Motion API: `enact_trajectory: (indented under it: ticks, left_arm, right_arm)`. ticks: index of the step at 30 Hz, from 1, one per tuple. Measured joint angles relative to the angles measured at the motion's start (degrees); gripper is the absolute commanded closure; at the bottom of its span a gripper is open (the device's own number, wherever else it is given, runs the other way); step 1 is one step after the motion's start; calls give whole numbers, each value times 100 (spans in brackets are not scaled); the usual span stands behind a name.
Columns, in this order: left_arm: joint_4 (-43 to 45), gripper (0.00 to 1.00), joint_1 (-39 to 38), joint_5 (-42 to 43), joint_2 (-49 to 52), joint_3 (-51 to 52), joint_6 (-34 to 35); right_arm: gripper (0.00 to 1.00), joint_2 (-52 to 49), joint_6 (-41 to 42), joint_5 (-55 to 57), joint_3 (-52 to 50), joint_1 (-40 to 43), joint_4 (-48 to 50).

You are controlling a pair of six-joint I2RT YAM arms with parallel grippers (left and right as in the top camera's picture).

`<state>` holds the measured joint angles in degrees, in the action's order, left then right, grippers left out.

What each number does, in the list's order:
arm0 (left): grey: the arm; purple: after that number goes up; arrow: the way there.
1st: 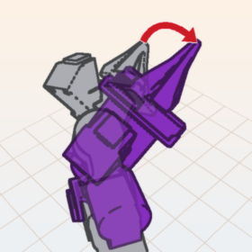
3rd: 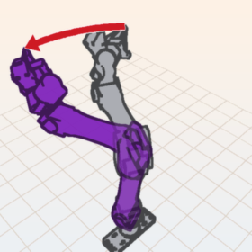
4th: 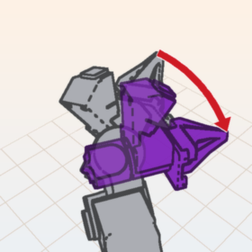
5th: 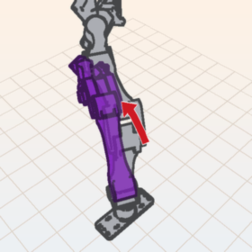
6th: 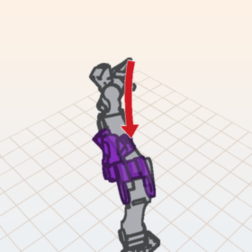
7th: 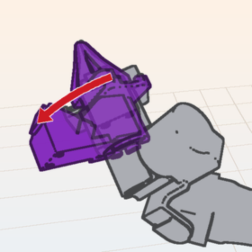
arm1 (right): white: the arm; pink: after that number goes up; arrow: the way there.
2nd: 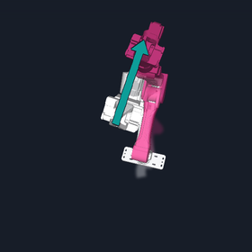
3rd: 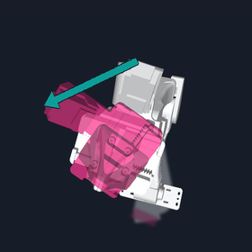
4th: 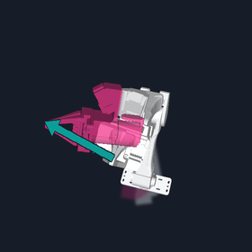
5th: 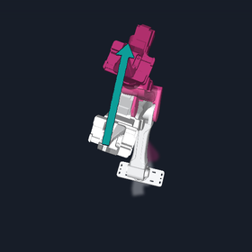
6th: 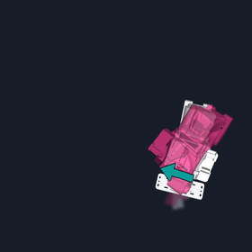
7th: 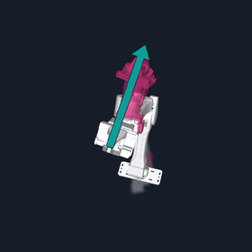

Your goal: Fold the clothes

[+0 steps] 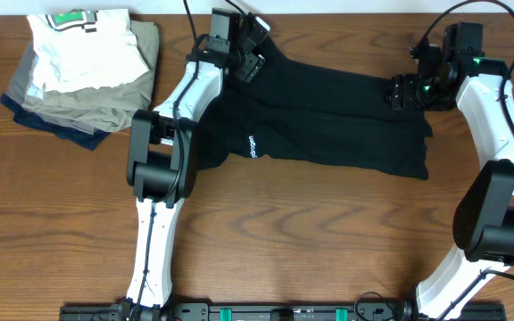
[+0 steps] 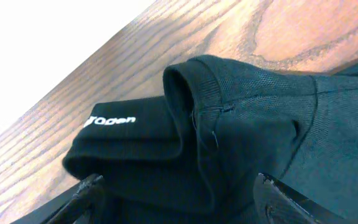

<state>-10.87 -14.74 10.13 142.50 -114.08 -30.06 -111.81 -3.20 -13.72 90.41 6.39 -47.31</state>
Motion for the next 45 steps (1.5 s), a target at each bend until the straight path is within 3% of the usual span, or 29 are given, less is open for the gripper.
enact_trajectory:
  ticks: [5, 8, 10, 12, 18, 23, 37, 45]
  left_arm:
    - [35, 24, 0, -2, 144, 0, -22]
    - [39, 30, 0, 0, 208, 0, -17]
    - [44, 50, -2, 11, 210, 0, -2]
    - [74, 64, -4, 7, 210, 0, -11]
    - [446, 72, -4, 17, 216, 0, 68]
    - [597, 93, -11, 7, 216, 0, 348]
    - [118, 94, -79, 15, 28, 0, 490]
    - [-407, 94, -72, -9, -181, 0, 1147]
  right_arm:
    - [23, 0, 0, 2, 0, 0, -2]
    - [23, 0, 0, 4, 0, 0, -4]
    - [24, 0, 2, 4, 0, 0, -13]
    - [24, 0, 0, 4, 0, 0, -20]
    - [24, 0, 2, 4, 0, 0, -83]
    - [23, 0, 0, 11, 0, 0, -127]
    - [23, 0, 0, 24, 0, 0, -114]
    - [23, 0, 0, 24, 0, 0, -114]
